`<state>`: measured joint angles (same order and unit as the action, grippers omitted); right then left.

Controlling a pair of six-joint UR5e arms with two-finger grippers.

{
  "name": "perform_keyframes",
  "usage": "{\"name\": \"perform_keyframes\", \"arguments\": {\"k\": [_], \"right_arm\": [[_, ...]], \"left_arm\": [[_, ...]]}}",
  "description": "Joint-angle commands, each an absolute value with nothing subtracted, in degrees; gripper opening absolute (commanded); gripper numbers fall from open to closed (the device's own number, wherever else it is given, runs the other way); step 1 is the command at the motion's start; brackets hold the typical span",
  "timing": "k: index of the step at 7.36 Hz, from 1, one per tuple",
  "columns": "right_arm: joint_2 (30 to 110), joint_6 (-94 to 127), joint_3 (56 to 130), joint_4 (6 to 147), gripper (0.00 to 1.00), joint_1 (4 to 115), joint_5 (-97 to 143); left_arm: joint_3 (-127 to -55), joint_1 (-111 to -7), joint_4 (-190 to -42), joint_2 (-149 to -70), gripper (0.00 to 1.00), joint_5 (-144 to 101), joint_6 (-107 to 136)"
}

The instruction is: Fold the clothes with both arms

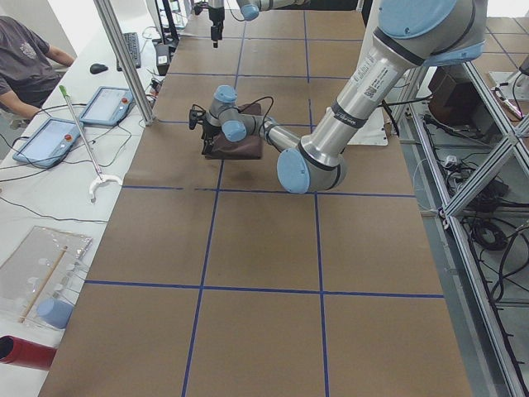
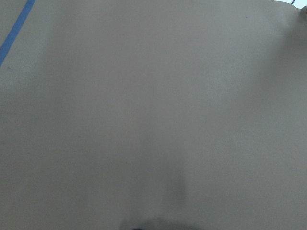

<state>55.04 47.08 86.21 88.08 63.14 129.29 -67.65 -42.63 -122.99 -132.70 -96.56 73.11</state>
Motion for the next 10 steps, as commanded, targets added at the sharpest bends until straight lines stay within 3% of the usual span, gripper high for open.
{"name": "perform_keyframes", "arguments": {"k": [1, 10], "right_arm": [[55.1, 47.0, 86.2, 88.2, 1.00, 63.2, 129.3], [55.4, 47.1, 86.3, 88.2, 1.00, 63.2, 129.1]], "left_arm": [[-67.5, -42.6, -123.2, -132.8, 0.33, -96.5, 73.0], [-68.8, -42.1, -122.5, -131.4, 0.40, -96.5, 72.9]]}}
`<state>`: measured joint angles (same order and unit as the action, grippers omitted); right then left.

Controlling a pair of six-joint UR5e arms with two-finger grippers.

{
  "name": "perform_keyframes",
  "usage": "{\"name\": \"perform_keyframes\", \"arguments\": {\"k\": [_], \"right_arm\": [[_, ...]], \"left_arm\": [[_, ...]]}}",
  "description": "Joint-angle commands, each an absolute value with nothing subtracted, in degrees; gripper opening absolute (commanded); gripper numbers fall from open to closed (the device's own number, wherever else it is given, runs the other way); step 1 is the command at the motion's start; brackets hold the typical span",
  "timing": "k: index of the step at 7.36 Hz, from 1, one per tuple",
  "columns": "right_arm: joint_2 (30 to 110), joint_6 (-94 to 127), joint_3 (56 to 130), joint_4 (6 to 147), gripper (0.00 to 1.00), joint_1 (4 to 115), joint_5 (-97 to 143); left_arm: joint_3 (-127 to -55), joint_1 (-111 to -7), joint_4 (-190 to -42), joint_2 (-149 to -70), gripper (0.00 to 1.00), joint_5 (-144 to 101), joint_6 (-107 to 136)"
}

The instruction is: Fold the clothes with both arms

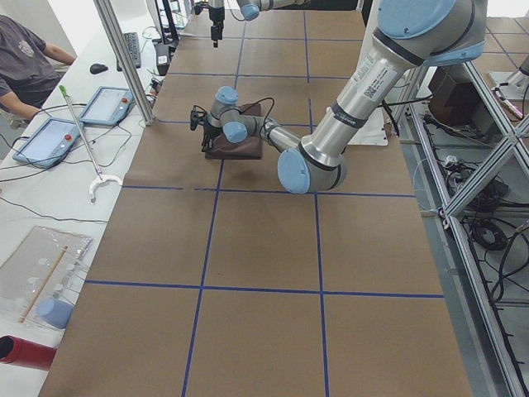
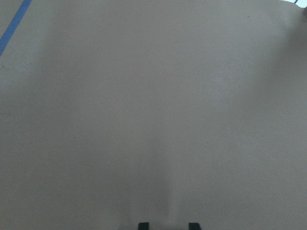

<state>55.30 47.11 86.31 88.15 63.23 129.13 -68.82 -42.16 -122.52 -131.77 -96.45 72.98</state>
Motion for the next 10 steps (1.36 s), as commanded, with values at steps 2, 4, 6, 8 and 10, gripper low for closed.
{"name": "perform_keyframes", "arguments": {"k": [2, 4, 6, 8, 10], "right_arm": [[55.4, 47.1, 86.3, 88.2, 1.00, 63.2, 129.0], [55.5, 47.1, 86.2, 88.2, 1.00, 63.2, 128.9], [55.8, 47.1, 86.3, 88.1, 1.00, 63.2, 128.8], [55.8, 47.1, 86.3, 88.1, 1.00, 63.2, 128.8], [55.8, 47.1, 86.3, 88.2, 1.00, 63.2, 128.8]], "left_arm": [[-68.8, -42.1, -122.5, -131.4, 0.47, -96.4, 73.0], [-68.9, -42.0, -122.4, -131.6, 0.43, -96.4, 73.1], [-69.0, -41.2, -122.3, -131.6, 0.39, -96.4, 73.2], [-69.3, -41.0, -122.3, -131.6, 0.37, -96.4, 74.0], [-69.8, -41.0, -122.3, -131.5, 0.00, -96.5, 74.0]]}}
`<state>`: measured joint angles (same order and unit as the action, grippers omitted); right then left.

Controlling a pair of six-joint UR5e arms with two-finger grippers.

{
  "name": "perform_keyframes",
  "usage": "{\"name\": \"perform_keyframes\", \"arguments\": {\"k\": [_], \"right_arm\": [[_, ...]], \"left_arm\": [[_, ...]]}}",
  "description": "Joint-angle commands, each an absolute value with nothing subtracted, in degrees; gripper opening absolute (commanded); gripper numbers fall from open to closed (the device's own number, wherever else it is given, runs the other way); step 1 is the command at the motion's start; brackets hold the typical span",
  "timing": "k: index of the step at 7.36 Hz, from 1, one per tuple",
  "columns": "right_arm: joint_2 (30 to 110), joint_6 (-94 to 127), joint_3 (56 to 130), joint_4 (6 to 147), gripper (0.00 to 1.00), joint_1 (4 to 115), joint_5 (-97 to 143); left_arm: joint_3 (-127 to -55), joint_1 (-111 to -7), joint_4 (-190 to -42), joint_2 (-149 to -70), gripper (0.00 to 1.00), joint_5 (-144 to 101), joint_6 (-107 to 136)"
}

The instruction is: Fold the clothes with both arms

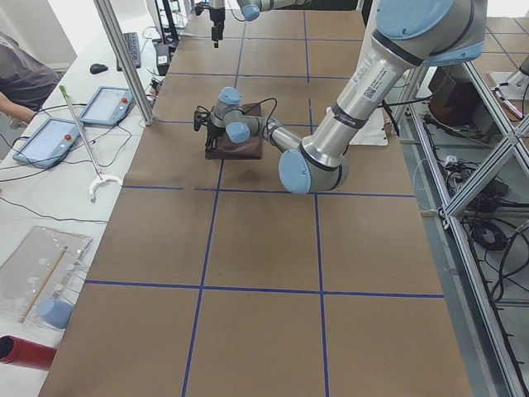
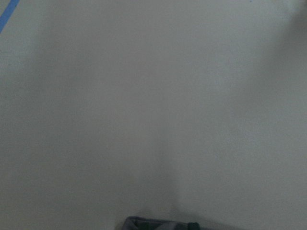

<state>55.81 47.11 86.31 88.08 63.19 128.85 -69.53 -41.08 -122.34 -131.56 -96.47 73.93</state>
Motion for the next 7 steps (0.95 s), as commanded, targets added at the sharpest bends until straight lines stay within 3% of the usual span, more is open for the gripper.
{"name": "perform_keyframes", "arguments": {"k": [1, 7], "right_arm": [[55.8, 47.1, 86.3, 88.1, 1.00, 63.1, 128.8], [56.7, 47.0, 86.3, 87.6, 1.00, 63.1, 129.1]], "left_arm": [[-69.8, -41.1, -122.3, -131.4, 0.00, -96.6, 74.0], [-70.3, -43.6, -122.9, -130.4, 0.00, -96.9, 70.6]]}}
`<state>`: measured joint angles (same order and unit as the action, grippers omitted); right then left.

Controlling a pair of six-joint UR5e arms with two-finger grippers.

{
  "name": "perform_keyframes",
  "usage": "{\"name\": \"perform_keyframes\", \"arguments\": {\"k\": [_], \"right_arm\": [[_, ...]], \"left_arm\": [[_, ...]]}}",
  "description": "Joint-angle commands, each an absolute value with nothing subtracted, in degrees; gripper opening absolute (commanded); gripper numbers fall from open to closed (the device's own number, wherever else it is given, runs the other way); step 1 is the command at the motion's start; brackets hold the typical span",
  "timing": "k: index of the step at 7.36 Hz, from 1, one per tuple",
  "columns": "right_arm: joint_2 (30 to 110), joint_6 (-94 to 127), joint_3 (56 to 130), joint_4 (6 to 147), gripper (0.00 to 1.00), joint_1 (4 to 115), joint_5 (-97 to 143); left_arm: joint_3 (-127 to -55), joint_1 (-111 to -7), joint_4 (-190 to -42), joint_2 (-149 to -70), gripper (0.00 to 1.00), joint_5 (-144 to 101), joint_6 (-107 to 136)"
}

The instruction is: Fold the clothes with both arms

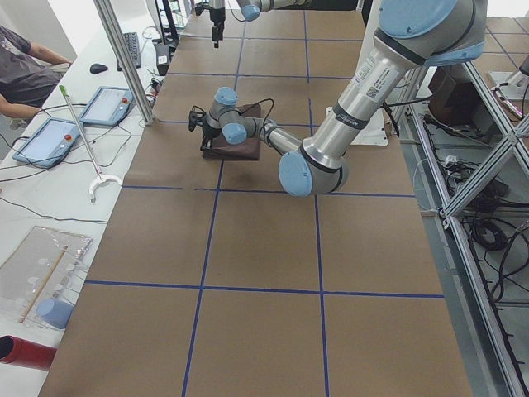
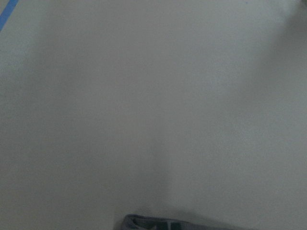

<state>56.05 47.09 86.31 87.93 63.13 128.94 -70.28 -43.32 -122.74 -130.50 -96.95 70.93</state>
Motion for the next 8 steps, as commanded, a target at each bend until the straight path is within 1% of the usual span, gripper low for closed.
{"name": "perform_keyframes", "arguments": {"k": [1, 2, 3, 4, 6, 7, 8], "right_arm": [[56.8, 46.9, 86.2, 87.6, 1.00, 63.1, 129.1], [56.8, 46.9, 86.3, 87.5, 1.00, 63.2, 129.2], [57.4, 46.8, 87.0, 87.5, 1.00, 63.3, 129.3], [60.2, 45.5, 90.0, 87.8, 1.00, 63.4, 129.5], [64.8, 40.6, 93.2, 88.2, 1.00, 65.8, 130.1], [67.0, 36.3, 93.4, 88.2, 1.00, 69.4, 132.5], [69.8, 30.8, 93.7, 88.2, 1.00, 73.2, 134.0]], "left_arm": [[-70.3, -43.6, -123.0, -130.4, 0.00, -96.9, 70.7], [-70.3, -43.6, -123.1, -130.3, 0.99, -96.7, 70.6], [-70.3, -43.8, -123.0, -130.3, 1.00, -96.9, 70.3], [-71.9, -44.9, -122.5, -130.1, 1.00, -97.6, 66.4], [-79.8, -51.3, -122.4, -122.9, 1.00, -103.6, 53.7], [-83.3, -57.0, -122.3, -119.0, 1.00, -107.8, 44.2], [-84.8, -63.2, -122.3, -114.8, 1.00, -113.2, 32.6]]}}
